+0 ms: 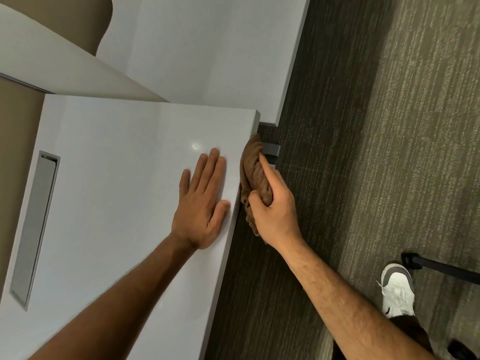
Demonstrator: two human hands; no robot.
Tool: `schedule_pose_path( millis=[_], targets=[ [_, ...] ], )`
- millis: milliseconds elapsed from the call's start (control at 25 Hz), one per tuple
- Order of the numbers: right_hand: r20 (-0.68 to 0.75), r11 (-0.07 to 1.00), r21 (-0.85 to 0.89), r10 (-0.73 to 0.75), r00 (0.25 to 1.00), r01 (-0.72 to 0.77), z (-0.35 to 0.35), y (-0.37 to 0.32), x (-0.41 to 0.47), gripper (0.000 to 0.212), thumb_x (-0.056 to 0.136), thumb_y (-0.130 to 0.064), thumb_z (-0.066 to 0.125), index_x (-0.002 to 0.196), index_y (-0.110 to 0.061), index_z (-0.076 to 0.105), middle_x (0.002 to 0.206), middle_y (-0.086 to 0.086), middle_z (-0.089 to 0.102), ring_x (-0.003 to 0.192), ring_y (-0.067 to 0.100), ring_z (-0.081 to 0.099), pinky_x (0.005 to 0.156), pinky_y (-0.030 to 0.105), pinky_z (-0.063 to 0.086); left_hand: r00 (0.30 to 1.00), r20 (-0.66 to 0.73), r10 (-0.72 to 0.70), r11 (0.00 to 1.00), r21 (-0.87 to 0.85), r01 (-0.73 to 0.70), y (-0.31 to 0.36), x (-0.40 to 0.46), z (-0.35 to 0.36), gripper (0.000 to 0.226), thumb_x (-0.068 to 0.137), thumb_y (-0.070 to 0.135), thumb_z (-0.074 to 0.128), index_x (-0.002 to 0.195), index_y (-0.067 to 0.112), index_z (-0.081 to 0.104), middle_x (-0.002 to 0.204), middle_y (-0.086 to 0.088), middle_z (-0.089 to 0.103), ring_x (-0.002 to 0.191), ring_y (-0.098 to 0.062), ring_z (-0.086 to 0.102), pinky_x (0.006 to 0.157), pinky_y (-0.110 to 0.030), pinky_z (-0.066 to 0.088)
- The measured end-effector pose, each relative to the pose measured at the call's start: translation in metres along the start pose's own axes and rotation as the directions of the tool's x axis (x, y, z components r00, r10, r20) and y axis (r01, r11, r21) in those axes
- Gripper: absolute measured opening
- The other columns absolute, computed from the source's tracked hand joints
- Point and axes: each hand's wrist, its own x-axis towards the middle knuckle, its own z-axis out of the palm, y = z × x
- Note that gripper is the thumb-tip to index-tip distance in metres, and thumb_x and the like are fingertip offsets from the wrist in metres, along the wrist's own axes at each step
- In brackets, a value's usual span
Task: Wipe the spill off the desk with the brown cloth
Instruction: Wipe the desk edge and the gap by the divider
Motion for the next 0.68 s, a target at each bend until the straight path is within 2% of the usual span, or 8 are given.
schedule_pose_path(
  millis=[160,240,320,400,440,520,560,680],
  targets=[
    [0.074,0.997,-0.074,-0.018,0.997,0.023,0.002,0.007,-0.03,0.081,0.093,-0.016,0.057,0.152,-0.057,0.019,0.143,-0.037,0.029,0.133,-0.004,0.038,0.109,0.024,0.039,1.0,0.0,0.004,1.0,0.007,-0.004,0.0,0.001,0.0,0.082,0.103,0.064,0.007,0.168,0.015,0.007,0.177,-0.005,-0.002,0.164,-0.022,-0.004,0.13,-0.054,-0.003],
    [0.123,0.994,-0.104,-0.013,0.992,0.026,0.005,0.015,-0.051,0.081,0.091,-0.023,0.055,0.151,-0.062,0.016,0.142,-0.041,0.028,0.133,-0.006,0.038,0.11,0.024,0.039,1.0,-0.001,0.002,1.0,0.01,-0.002,0.001,0.001,0.0,0.083,0.103,0.064,0.006,0.168,0.013,0.008,0.177,-0.007,-0.001,0.164,-0.023,-0.004,0.13,-0.055,-0.003],
    [0.178,0.988,-0.151,-0.011,0.984,0.038,0.007,0.022,-0.073,0.082,0.089,-0.028,0.052,0.146,-0.07,0.011,0.139,-0.052,0.023,0.131,-0.015,0.034,0.106,0.016,0.035,1.0,-0.004,0.001,1.0,0.001,-0.001,0.002,0.001,0.0,0.083,0.103,0.064,0.006,0.168,0.013,0.008,0.177,-0.007,-0.001,0.164,-0.023,-0.004,0.13,-0.054,-0.003],
    [0.211,0.979,-0.195,-0.011,0.977,0.053,0.006,0.029,-0.088,0.084,0.089,-0.027,0.054,0.144,-0.073,0.01,0.138,-0.055,0.02,0.131,-0.019,0.03,0.106,0.013,0.032,1.0,-0.005,0.004,1.0,0.001,-0.004,0.002,0.001,0.0,0.081,0.103,0.062,0.01,0.168,0.014,0.007,0.177,-0.007,-0.001,0.164,-0.024,-0.004,0.13,-0.056,-0.003],
    [0.216,0.979,-0.195,-0.015,0.976,0.058,0.003,0.031,-0.091,0.084,0.09,-0.023,0.057,0.145,-0.07,0.014,0.14,-0.052,0.022,0.133,-0.017,0.031,0.11,0.016,0.034,1.0,-0.007,0.005,1.0,0.003,-0.005,0.001,0.001,0.0,0.079,0.103,0.059,0.014,0.167,0.014,0.007,0.177,-0.007,-0.001,0.164,-0.024,-0.003,0.13,-0.057,-0.001],
    [0.171,0.995,-0.099,-0.012,0.985,0.029,-0.006,0.032,-0.088,0.083,0.092,-0.009,0.059,0.147,-0.061,0.026,0.145,-0.039,0.03,0.133,-0.008,0.041,0.11,0.028,0.046,1.0,-0.01,0.007,1.0,-0.001,-0.007,0.001,0.001,0.0,0.077,0.101,0.05,0.021,0.168,0.013,0.007,0.177,-0.006,-0.002,0.164,-0.024,-0.003,0.129,-0.06,0.0],
    [0.113,1.0,0.013,-0.003,0.994,0.001,-0.011,0.029,-0.082,0.08,0.092,-0.004,0.057,0.146,-0.059,0.034,0.147,-0.03,0.037,0.131,-0.005,0.048,0.103,0.027,0.053,1.0,-0.011,0.007,1.0,-0.008,-0.007,0.001,0.001,0.0,0.076,0.101,0.048,0.022,0.168,0.013,0.007,0.177,-0.006,-0.002,0.164,-0.023,-0.003,0.129,-0.06,0.0],
    [-0.12,0.96,0.279,0.035,0.992,0.0,-0.024,0.01,-0.045,0.071,0.093,-0.007,0.052,0.143,-0.056,0.042,0.146,-0.014,0.048,0.122,-0.003,0.059,0.088,0.014,0.055,1.0,-0.022,0.012,1.0,-0.021,-0.012,0.001,0.0,0.001,0.075,0.102,0.047,0.023,0.168,0.014,0.007,0.177,-0.006,-0.002,0.164,-0.023,-0.003,0.129,-0.06,0.0]
  ],
)
